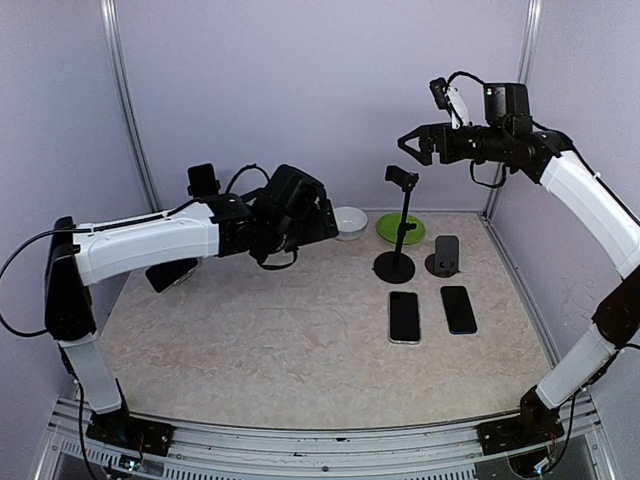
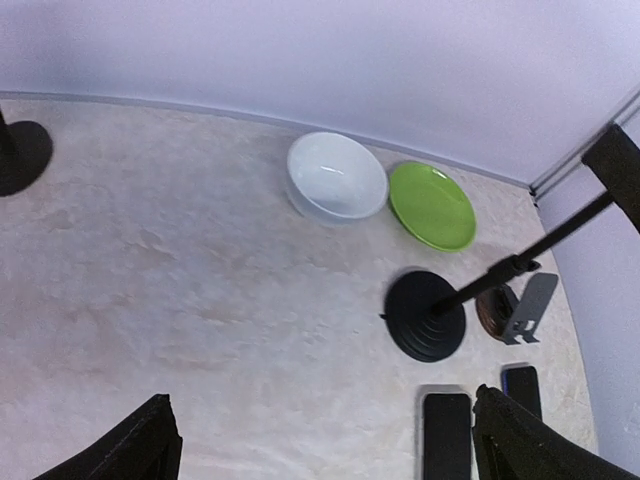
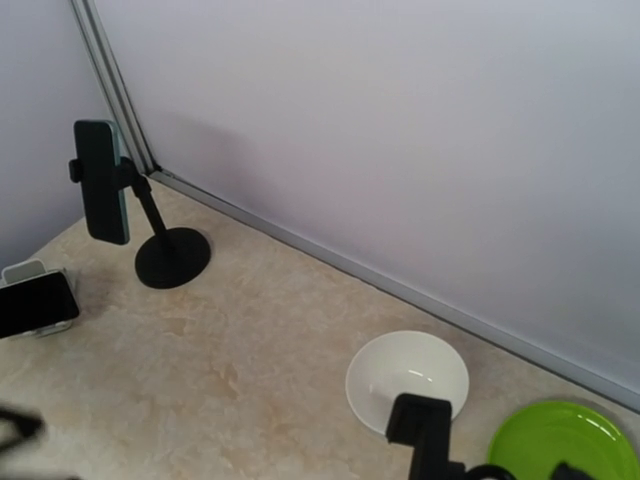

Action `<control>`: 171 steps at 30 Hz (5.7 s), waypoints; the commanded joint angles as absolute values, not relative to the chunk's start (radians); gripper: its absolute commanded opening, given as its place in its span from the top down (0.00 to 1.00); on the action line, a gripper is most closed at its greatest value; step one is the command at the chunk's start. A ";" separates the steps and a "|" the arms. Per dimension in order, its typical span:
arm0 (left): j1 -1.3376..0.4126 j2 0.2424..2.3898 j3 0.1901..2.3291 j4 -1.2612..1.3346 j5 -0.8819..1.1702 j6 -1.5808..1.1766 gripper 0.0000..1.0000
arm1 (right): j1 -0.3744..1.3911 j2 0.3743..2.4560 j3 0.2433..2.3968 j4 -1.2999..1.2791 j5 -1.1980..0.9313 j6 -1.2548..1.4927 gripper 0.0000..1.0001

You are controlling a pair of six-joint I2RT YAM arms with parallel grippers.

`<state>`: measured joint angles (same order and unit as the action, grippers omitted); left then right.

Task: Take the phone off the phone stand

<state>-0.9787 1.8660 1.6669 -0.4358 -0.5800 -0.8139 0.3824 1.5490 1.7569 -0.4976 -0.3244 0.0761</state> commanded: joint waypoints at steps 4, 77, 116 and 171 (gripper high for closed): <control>-0.709 1.524 1.333 -0.418 -0.397 -0.613 0.01 | 0.366 1.577 1.791 -0.499 -0.358 0.065 0.00; -0.159 1.892 1.485 -0.698 -0.462 -0.891 0.44 | 0.353 1.630 1.788 -0.544 -0.435 0.098 0.00; -0.760 2.122 1.830 -0.878 -0.266 -1.209 0.71 | 0.336 1.491 1.612 -0.502 -0.437 0.079 0.00; -0.528 1.885 1.381 -0.577 0.450 0.196 0.24 | 0.319 1.437 1.706 -0.618 -0.650 0.044 0.00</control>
